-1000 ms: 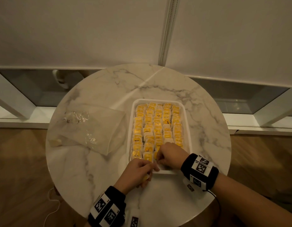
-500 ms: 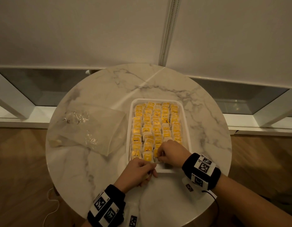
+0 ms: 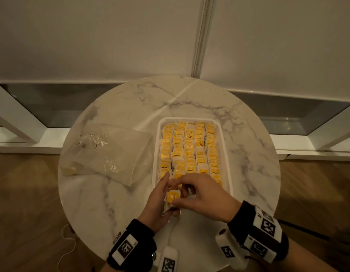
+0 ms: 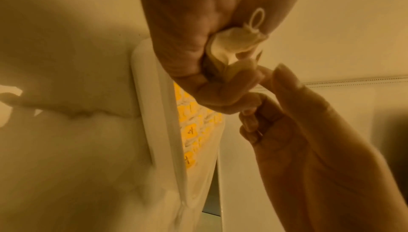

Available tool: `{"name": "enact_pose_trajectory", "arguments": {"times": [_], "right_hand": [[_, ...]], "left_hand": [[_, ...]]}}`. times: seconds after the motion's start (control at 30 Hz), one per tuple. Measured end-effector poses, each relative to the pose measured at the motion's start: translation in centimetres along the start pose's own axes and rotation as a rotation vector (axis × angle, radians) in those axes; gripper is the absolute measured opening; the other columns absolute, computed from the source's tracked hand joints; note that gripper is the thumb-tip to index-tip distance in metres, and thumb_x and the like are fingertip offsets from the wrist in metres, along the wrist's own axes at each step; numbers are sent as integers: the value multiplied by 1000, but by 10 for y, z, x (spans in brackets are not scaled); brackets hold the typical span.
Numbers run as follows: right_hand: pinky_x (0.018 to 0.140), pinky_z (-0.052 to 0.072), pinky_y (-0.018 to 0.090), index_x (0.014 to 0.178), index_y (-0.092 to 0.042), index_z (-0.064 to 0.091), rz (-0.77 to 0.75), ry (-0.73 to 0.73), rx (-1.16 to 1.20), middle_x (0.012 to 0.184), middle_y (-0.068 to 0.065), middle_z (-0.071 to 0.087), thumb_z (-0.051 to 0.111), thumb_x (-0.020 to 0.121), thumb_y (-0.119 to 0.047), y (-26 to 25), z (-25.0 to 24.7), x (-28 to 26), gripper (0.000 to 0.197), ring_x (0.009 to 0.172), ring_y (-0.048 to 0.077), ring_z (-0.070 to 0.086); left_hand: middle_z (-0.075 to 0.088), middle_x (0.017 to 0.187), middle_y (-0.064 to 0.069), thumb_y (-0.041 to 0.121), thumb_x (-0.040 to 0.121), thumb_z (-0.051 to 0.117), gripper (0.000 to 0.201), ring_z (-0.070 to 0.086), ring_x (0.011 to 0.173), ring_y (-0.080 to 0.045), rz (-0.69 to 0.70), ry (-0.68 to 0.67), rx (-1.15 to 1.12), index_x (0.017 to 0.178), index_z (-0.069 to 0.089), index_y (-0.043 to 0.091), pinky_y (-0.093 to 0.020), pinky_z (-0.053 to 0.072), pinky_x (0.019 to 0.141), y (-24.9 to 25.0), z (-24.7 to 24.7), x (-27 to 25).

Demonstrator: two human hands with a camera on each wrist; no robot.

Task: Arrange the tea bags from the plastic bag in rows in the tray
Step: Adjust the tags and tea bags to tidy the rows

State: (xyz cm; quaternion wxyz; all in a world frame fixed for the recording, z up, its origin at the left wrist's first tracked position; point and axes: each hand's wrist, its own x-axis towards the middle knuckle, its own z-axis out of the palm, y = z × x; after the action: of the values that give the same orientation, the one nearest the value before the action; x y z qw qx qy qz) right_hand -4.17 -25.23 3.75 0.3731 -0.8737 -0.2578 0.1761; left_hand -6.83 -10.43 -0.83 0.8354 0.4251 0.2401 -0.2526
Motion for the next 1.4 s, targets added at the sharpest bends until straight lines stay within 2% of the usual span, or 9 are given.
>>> {"name": "enact_pose_trajectory", "arguments": {"times": [0.17,0.37,0.57,0.7,0.8,1.03,1.1,1.23,1.4], "right_hand": [[74,41,31,104,-35,67,0,44,-129,82,-10,53,73,80,-41,5,9,-3,25,79,5,46],[67,43,23,82,-22,70,63,136,73,76,-11,57,80,78,-25,15,1,-6,11,71,5,52],[63,44,16,81,-15,71,123,171,320,71,-4,66,80,80,-16,24,-19,-5,10,63,4,57],[62,48,18,88,-6,71,156,58,436,67,-5,63,79,78,-3,27,-25,-3,13,61,4,57],[65,52,26,92,-12,71,206,65,453,71,3,64,80,78,-4,31,-27,-3,18,64,13,60],[66,51,17,91,-9,71,236,205,448,74,0,63,78,75,5,41,-32,1,22,63,3,58],[67,51,18,91,-7,70,224,213,424,75,3,63,77,76,7,44,-36,6,21,66,4,58],[69,52,21,88,-13,71,197,68,206,78,4,64,74,80,2,53,-39,18,17,66,3,56],[79,54,30,84,-25,69,191,-359,-57,82,-6,65,69,83,-3,58,-30,35,22,75,5,59]], "left_hand": [[62,73,-9,50,100,41,49,53,46,-18,21,16,26,100,64,7,-24,43,36,-2,7,-2],[67,78,-10,42,93,48,40,66,62,-20,0,-58,39,100,66,6,-26,48,36,-1,11,-8],[72,92,-9,37,93,52,37,69,68,-20,68,-50,144,113,61,7,-21,40,36,-5,6,-9],[68,84,-7,39,82,64,35,66,61,-19,182,-22,258,100,64,9,-18,29,33,-7,6,-9],[63,81,-9,34,80,70,30,62,53,-16,186,30,248,93,63,9,-17,21,35,-6,6,-5],[68,78,-10,12,89,70,15,68,55,-23,231,82,414,93,59,3,-17,24,33,-7,7,-1],[73,86,-14,9,92,66,9,69,57,-26,237,74,469,93,62,1,-16,24,33,-7,2,-2],[75,88,-12,9,95,61,8,68,55,-25,232,93,478,90,63,4,-16,23,34,-6,-12,-7],[72,83,-11,10,96,59,10,66,56,-28,246,127,495,92,64,2,-16,24,34,-7,-28,-10]]}}
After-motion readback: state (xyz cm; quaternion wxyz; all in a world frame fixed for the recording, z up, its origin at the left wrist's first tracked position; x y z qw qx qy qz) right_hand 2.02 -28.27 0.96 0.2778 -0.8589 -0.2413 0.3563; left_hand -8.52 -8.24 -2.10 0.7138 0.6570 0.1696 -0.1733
